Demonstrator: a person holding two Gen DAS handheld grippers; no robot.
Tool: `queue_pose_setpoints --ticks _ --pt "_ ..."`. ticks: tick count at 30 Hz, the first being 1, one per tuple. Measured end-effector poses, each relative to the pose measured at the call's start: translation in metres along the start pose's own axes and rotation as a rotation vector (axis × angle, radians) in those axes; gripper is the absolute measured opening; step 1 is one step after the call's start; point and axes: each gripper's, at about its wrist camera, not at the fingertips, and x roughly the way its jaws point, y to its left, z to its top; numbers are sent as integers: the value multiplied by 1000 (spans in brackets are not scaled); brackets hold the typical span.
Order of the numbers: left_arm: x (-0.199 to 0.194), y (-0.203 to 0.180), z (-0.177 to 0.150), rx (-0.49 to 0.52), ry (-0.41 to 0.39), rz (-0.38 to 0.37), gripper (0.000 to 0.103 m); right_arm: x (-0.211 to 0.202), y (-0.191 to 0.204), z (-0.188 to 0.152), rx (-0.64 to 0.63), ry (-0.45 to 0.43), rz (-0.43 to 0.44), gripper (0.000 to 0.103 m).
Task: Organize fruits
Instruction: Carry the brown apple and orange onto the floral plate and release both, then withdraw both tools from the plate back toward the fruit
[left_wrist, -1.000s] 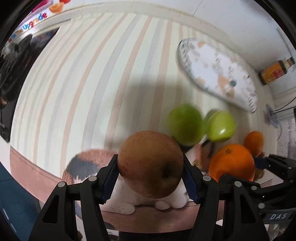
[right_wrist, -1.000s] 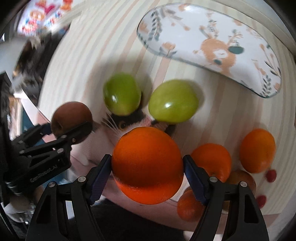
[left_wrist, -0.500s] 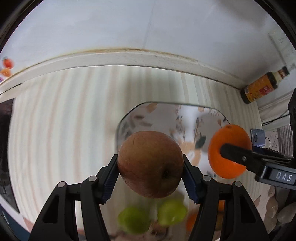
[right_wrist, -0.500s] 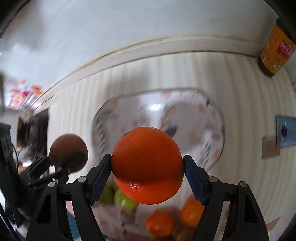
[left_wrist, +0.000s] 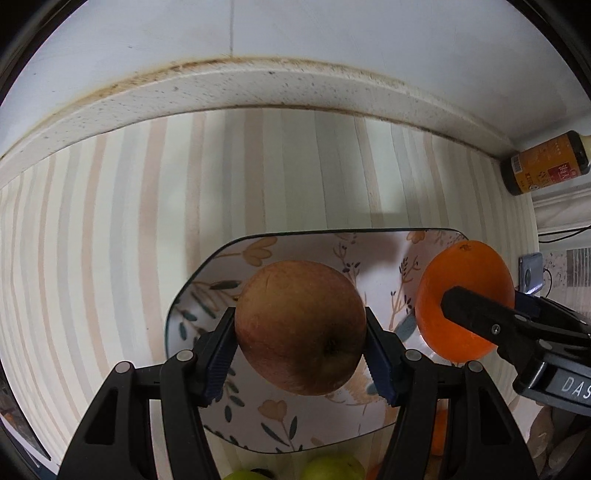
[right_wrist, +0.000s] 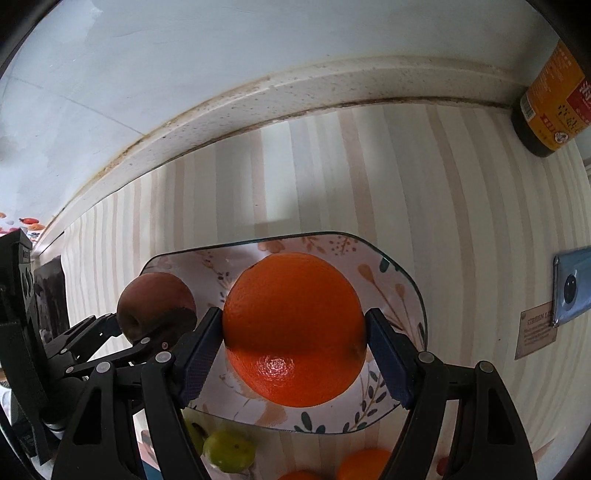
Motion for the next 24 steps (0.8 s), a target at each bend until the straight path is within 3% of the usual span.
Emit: queue_pose_setpoints --ticks 5,7,8,9,18,24 --pt "7 -1 2 -13 26 7 63 9 -4 1 13 24 14 81" --pt "0 0 2 -22 9 -16 81 5 -4 0 15 11 37 84" --pt "-2 -1 4 -18 -1 -18 85 0 -4 0 17 -5 46 92" --pt "-7 -2 7 -13 -11 -7 86 -6 -3 1 12 -23 44 98" --pt "-51 15 -16 -72 -119 86 86 -49 9 -39 -99 -113 -184 98" --pt "-77 16 -59 -109 -161 132 86 -71 11 -86 -125 -152 -207 98"
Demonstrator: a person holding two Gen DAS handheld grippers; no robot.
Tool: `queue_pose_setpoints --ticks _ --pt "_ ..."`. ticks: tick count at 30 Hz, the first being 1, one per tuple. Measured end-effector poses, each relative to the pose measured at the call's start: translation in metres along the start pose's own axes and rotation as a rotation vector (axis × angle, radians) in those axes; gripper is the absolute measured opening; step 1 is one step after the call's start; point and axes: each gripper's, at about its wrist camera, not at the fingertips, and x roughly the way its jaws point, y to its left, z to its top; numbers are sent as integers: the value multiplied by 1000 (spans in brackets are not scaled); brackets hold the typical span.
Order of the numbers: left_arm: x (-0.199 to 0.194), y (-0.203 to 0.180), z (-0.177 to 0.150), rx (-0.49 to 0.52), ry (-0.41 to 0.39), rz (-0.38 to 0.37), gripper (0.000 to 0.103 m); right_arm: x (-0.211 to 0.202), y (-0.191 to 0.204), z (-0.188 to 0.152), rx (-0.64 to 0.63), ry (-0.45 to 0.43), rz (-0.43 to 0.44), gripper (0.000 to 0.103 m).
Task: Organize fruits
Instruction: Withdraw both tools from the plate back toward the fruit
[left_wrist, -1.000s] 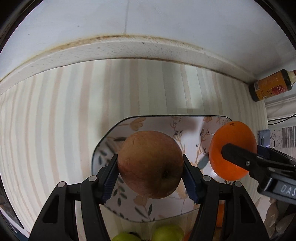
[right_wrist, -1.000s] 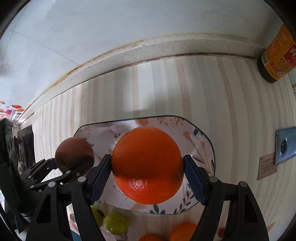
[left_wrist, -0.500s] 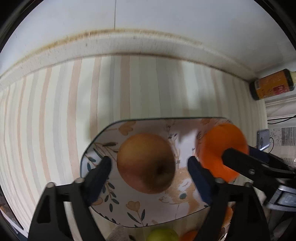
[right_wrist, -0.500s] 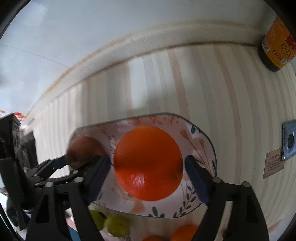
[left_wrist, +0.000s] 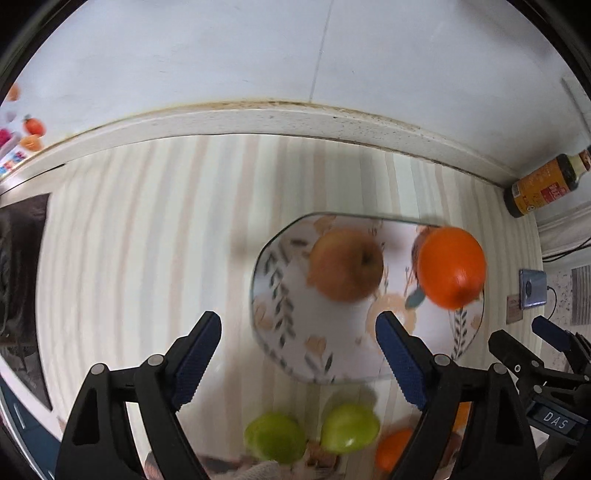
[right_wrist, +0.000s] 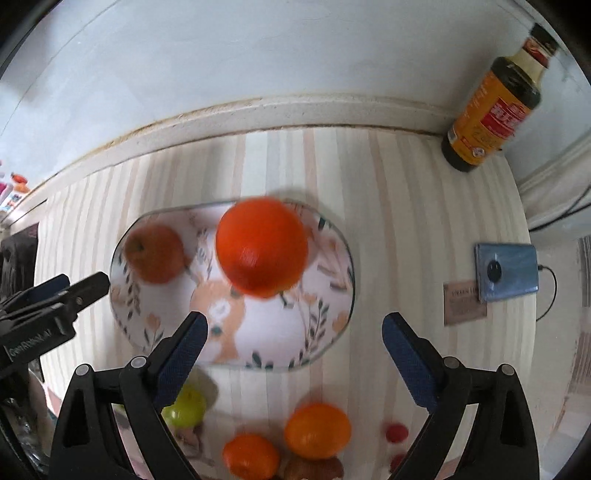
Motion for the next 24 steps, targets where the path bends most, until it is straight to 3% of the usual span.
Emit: queue_pose_setpoints --ticks 14,24 --pt "-100 -13 -92 66 -167 23 86 -102 14 -87 -9 -166 23 98" --pt "-156 -26 -134 107 -259 20 86 -162 11 -136 0 -245 53 98"
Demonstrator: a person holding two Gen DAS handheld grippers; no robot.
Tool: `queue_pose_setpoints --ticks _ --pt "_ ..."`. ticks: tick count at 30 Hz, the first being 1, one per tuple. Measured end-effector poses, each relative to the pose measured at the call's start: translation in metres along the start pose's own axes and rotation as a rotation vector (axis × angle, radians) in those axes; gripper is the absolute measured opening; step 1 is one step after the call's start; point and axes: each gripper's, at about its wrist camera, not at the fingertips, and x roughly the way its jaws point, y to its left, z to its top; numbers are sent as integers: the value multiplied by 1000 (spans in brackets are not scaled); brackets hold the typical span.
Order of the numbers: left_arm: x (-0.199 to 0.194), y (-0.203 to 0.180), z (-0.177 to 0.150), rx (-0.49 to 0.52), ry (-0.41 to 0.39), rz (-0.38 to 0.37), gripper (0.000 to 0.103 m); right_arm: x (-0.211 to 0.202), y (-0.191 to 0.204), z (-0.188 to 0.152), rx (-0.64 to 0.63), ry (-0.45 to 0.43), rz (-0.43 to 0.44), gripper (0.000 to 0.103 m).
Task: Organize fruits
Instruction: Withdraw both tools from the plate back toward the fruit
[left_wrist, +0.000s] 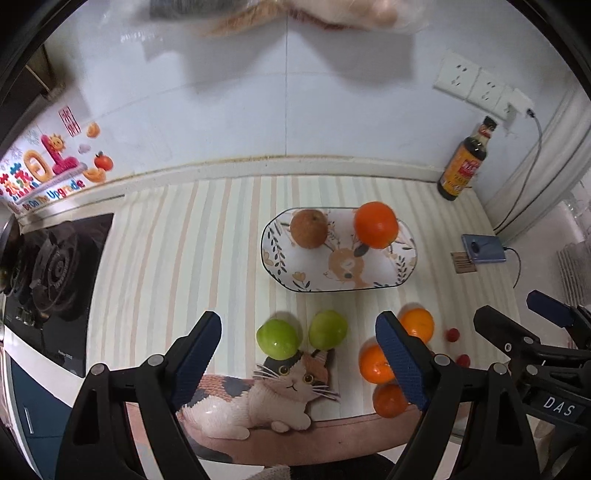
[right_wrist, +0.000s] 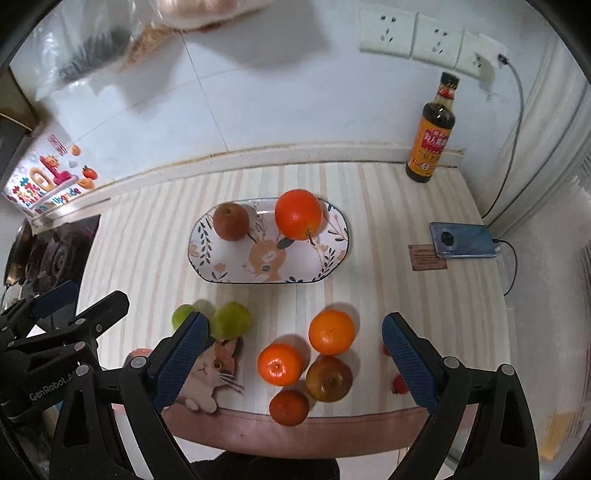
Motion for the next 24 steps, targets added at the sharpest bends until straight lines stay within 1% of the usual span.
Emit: queue_pose_setpoints --ticks 3,6,10,13,14,15,16,17,19,24 --pt "-17 -3 -4 12 -29 4 86 -17 0 -6 9 -28 4 98" --pt "-26 -3 -8 16 -38 0 86 -30 1 -11 13 -44 14 98" --pt "-31 -2 -12 9 -47 0 86 -37 1 -16 27 -43 37 98" --pt "-27 1 -13 -4 -42 -8 86 -36 -3 -19 51 -38 65 98" --pt "-26 1 -13 -4 -41 -7 86 -35 -5 -19 58 -34 72 99" --pt "-23 2 -13 -1 -32 -5 87 -31 -8 -19 71 -26 81 100" --pt "-17 2 -13 3 -19 0 94 -27 -11 -19 83 -19 88 100" --pt "-12 3 -13 3 -17 6 97 -23 -14 -20 93 -10 95 100" --pt "-2 6 -15 1 -12 20 97 -6 -20 -21 107 29 102 100" --pt "48 17 -20 -22 106 47 97 51 -33 -30 144 147 112 100"
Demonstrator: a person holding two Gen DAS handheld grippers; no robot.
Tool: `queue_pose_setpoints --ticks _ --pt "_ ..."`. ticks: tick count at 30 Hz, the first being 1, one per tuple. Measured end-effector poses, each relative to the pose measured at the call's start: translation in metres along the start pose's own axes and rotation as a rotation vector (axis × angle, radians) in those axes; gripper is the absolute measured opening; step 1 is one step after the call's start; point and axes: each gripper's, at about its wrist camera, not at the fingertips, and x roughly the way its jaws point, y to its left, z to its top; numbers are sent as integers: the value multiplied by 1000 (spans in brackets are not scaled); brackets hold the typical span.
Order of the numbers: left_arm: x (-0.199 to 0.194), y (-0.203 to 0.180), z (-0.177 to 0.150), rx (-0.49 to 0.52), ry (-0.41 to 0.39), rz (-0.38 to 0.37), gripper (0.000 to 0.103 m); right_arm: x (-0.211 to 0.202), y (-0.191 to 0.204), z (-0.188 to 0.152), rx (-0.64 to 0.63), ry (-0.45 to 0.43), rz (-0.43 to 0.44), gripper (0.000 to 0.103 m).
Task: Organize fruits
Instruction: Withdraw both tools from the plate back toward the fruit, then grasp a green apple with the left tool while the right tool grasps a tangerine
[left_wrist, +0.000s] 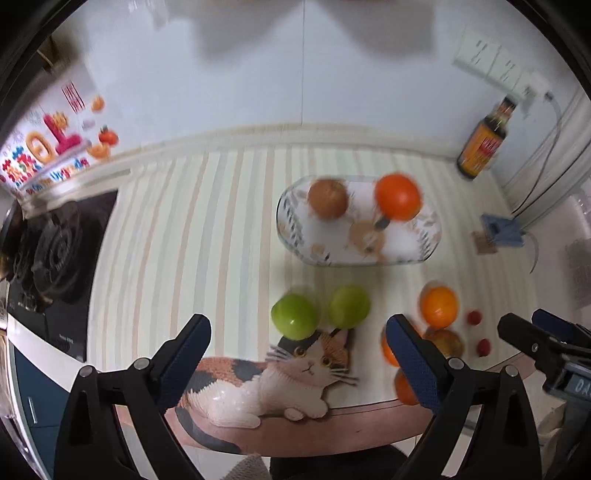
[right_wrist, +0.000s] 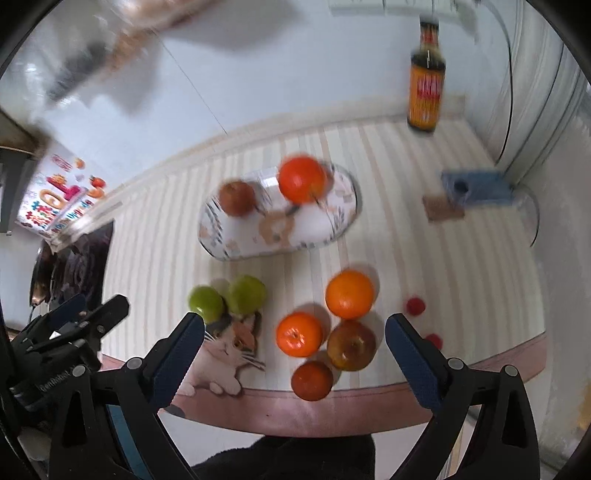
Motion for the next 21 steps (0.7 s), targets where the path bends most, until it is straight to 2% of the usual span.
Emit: queue_pose_setpoints --ticks 5,7,11,15,17,19,20,21 --pt "54 16 -2 -53 135 1 97 65 -28 6 68 104 -39 100" --pt "80 28 0 -106 207 -13 97 84 -36 10 82 131 -49 100" --pt "116 45 3 -216 299 -62 97 115 -44 20 97 184 -62 99" --pt "149 52 5 -288 370 -113 97 136 -51 28 110 230 -72 91" --pt "159 51 6 -293 389 -120 91 143 -54 29 118 240 -78 90" --pt "170 46 5 -286 409 -124 78 150 -55 30 122 260 -82 90" --pt "173 46 4 -287 412 -128 75 153 -56 30 126 265 -80 90" --pt "175 45 4 -299 402 -152 68 157 -57 31 127 270 -80 90"
